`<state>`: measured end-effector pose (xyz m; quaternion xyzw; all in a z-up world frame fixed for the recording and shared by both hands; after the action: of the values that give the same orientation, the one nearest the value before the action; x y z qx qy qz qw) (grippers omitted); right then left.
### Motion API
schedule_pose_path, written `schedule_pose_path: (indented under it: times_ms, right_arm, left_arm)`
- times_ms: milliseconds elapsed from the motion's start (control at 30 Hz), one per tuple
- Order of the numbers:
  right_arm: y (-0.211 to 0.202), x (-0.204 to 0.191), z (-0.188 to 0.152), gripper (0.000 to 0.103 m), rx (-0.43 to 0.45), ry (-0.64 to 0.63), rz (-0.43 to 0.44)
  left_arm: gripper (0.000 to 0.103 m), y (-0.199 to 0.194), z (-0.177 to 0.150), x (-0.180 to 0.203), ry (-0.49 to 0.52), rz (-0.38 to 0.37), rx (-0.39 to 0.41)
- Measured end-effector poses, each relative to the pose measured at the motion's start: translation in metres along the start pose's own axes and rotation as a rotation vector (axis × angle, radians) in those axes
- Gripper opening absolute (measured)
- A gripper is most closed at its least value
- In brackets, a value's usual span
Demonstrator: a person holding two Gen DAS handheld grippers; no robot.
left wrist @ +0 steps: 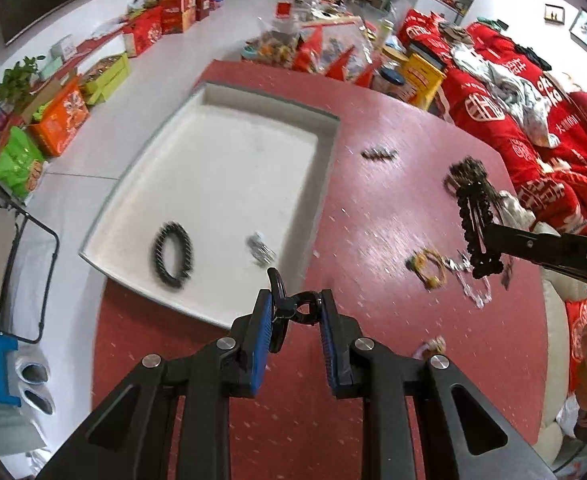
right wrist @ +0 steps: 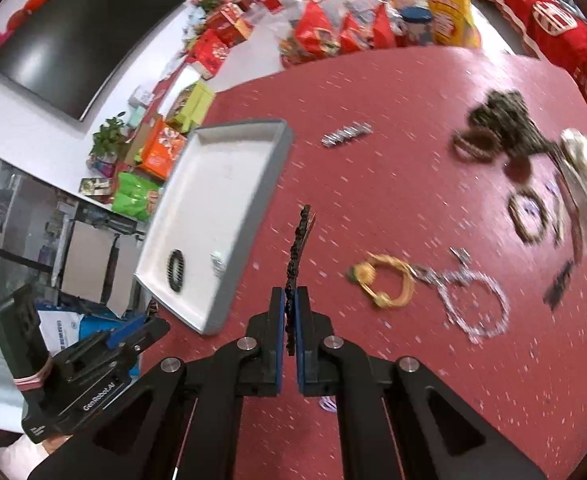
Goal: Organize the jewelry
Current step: 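Carry the claw clip and snap clip over the white tray with both tools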
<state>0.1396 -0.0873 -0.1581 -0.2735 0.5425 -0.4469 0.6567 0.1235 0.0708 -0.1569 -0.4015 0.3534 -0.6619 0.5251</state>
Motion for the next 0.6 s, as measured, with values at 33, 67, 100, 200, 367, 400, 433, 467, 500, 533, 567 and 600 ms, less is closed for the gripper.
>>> schedule_pose_path:
  times_ms: [33,67,100,200,367,400,433,467,500,533,567,600]
  right_arm:
    - [0.004,-0.009,0.006,0.005,-0.001,-0.016,0.008]
    - [0.006,-0.014,0.01,0.005,-0.002,-0.026,0.015]
    - [0.009,-0.02,0.014,0.005,-0.004,-0.036,0.023]
    - [0.022,-0.043,0.028,0.005,-0.007,-0.077,0.045]
    - [0.041,-0.073,0.052,0.005,-0.007,-0.111,0.095]
    - [0.045,-0.078,0.056,0.005,-0.007,-0.115,0.104]
    - [0.05,-0.084,0.061,0.005,-0.007,-0.117,0.115]
    - [0.054,-0.089,0.065,0.005,-0.009,-0.118,0.125]
    - [0.057,-0.092,0.067,0.005,-0.01,-0.121,0.132]
    - [0.063,-0.096,0.069,0.005,-0.014,-0.131,0.134]
    - [0.068,-0.1,0.071,0.005,-0.022,-0.135,0.14]
    - [0.074,-0.104,0.072,0.005,-0.03,-0.135,0.146]
  left_arm:
    - [0.025,-0.001,0.006,-0.007,-0.003,0.009,0.008]
    - [0.025,-0.001,0.009,-0.011,-0.005,0.014,0.013]
    - [0.025,-0.001,0.013,-0.017,-0.008,0.022,0.019]
    - [0.025,0.0,0.029,-0.037,-0.022,0.049,0.043]
    - [0.025,0.004,0.055,-0.063,-0.029,0.091,0.082]
    - [0.025,0.005,0.059,-0.067,-0.026,0.099,0.089]
    - [0.025,0.008,0.065,-0.071,-0.022,0.107,0.094]
    - [0.025,0.011,0.069,-0.075,-0.019,0.115,0.098]
    - [0.025,0.015,0.073,-0.078,-0.019,0.12,0.099]
    - [0.025,0.018,0.075,-0.081,-0.021,0.123,0.1]
    - [0.025,0.022,0.079,-0.084,-0.027,0.122,0.1]
    - [0.025,0.026,0.082,-0.088,-0.034,0.125,0.1]
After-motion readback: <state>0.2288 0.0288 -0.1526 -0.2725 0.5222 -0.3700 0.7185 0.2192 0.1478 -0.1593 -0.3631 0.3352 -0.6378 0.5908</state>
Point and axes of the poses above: each gripper's, at about its wrist camera, not at the fingertips, and y roughly the way its jaws point, x to its right, z to its top, the point moved 10 cm from there along y, roughly the way its jaws point, and after that the axes turned 6 degrees about y, right-handed, at the moved point
